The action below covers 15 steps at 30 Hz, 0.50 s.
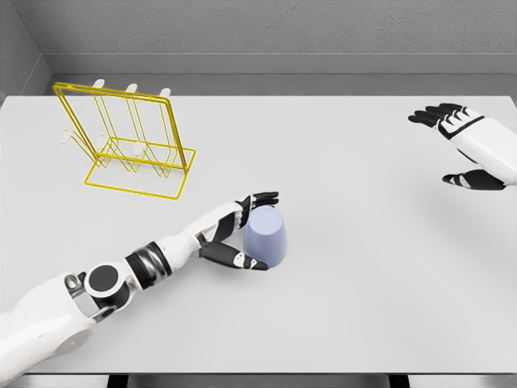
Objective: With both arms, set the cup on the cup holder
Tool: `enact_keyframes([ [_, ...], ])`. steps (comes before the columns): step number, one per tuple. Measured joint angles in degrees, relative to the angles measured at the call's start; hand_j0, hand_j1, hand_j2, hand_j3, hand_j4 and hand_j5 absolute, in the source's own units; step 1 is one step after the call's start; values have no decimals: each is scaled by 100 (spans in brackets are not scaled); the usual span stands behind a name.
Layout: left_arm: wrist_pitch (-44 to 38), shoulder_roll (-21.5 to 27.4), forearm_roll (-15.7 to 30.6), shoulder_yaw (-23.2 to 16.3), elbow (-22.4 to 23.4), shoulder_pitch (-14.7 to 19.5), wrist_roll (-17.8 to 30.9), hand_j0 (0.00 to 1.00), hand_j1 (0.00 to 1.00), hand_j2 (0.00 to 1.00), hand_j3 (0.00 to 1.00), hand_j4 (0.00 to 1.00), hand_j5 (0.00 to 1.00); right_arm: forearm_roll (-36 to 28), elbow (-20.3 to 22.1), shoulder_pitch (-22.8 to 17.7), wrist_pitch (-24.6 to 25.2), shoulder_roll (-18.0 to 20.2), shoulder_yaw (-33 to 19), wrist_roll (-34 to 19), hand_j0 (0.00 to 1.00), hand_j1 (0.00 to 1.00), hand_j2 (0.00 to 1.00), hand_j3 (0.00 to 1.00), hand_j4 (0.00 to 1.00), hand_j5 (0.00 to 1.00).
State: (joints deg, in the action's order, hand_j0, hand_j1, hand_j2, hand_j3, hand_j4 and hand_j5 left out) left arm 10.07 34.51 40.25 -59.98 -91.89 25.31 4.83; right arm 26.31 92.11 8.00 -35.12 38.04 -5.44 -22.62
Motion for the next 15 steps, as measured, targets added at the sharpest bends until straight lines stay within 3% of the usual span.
enact_keyframes([
  [3,-9,-22,1,-14,27,0,0,100,100,100,100,100,100,-6,90,-44,0,-2,-9,0,100,100,100,100,100,100],
  [11,-30,-118,46,-21,57,17,-12,55,55,55,55,55,55,-12,154,-97,0,-3,-93,0,100,100,100,100,100,100],
  [15,-24,-127,71,-11,65,18,-31,50,50,50,50,50,50,-14,162,-97,0,-3,-102,0,100,100,100,100,100,100],
])
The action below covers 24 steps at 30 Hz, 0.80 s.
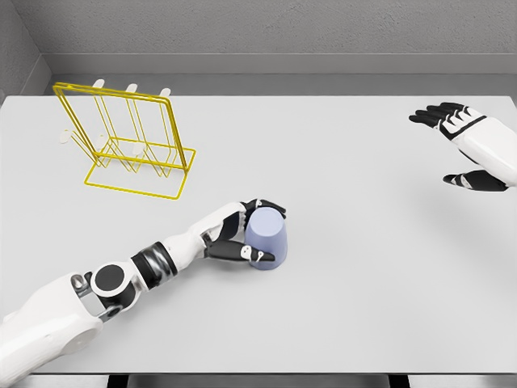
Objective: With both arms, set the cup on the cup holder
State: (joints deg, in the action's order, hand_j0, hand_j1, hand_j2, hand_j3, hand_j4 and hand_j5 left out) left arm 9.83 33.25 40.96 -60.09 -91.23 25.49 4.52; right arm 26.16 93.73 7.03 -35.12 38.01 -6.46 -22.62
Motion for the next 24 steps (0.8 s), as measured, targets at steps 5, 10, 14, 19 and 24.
enact_keyframes([
  [5,9,-3,70,8,-3,18,-5,51,51,51,51,51,51,1,1,0,0,0,-3,0,100,100,100,100,100,100],
  [10,21,7,155,57,-94,26,-4,51,51,51,51,51,51,0,2,0,0,0,-3,0,100,100,100,100,100,100],
  [14,25,68,225,150,-255,27,-6,51,51,51,51,51,51,0,20,-9,0,0,-3,0,100,100,100,100,100,100],
  [19,38,261,283,289,-530,26,-8,52,52,52,52,52,52,-1,27,-9,0,0,-3,0,100,100,100,100,100,100],
  [24,51,492,381,468,-758,26,-8,52,52,52,52,52,52,0,29,-9,0,0,-3,0,100,100,100,100,100,100],
])
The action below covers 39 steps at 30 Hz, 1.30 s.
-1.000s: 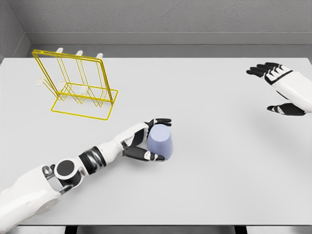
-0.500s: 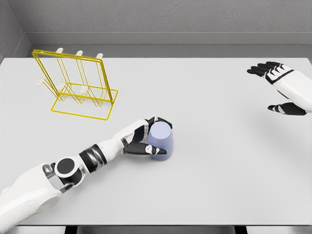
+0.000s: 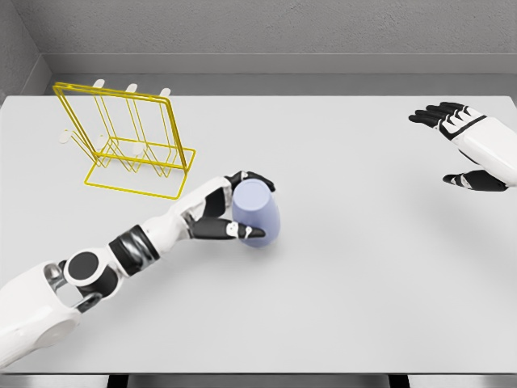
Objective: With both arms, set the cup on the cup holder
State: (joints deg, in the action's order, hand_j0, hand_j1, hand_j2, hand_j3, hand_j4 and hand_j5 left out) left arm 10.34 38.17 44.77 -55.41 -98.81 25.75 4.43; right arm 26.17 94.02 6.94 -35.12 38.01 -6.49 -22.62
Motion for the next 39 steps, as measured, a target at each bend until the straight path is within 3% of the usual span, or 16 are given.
enact_keyframes([
  [12,30,440,90,483,-391,9,-3,53,53,53,53,53,53,-1,0,0,0,0,0,0,100,100,100,100,100,100],
  [39,877,1162,265,1013,-426,-26,-5,53,53,53,53,53,53,-2,6,-26,0,2,-26,0,100,100,100,100,100,100],
])
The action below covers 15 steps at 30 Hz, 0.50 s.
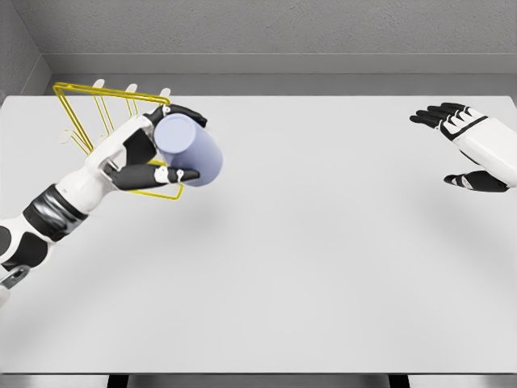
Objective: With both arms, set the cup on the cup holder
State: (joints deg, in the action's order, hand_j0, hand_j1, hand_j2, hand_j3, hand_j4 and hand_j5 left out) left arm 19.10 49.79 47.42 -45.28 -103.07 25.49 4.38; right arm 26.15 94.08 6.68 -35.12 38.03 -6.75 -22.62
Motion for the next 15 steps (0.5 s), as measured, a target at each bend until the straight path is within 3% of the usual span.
enact_keyframes([
  [15,68,352,303,92,30,-9,1,53,53,53,53,53,53,0,3,0,0,-2,0,0,100,100,100,100,100,100],
])
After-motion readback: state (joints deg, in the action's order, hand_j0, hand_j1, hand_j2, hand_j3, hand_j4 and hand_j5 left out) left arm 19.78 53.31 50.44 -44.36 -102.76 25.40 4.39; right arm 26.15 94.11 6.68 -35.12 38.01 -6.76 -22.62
